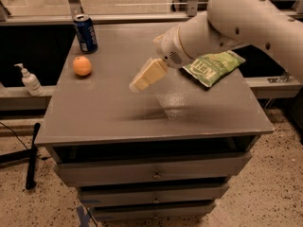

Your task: Pick orange

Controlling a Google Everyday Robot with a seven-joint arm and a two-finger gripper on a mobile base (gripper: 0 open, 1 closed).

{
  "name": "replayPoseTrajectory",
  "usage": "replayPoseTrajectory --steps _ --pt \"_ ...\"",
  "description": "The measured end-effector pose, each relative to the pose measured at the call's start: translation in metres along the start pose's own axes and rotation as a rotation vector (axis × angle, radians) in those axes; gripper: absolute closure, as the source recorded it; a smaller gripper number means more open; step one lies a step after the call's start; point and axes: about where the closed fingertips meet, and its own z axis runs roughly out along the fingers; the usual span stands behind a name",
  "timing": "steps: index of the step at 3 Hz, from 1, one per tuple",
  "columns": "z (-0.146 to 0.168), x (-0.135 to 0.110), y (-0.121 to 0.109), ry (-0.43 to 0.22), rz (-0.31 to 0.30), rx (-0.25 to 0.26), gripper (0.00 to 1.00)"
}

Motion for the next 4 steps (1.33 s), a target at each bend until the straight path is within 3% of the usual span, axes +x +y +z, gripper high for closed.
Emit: replayPoseTrajectory --steps 2,4 --pt "0.079 -0.048 -0.029 -0.222 -0.01 -0.034 0.0" --pt "0.16 -0.087 -0.012 -0.342 -0.021 -0.145 0.0"
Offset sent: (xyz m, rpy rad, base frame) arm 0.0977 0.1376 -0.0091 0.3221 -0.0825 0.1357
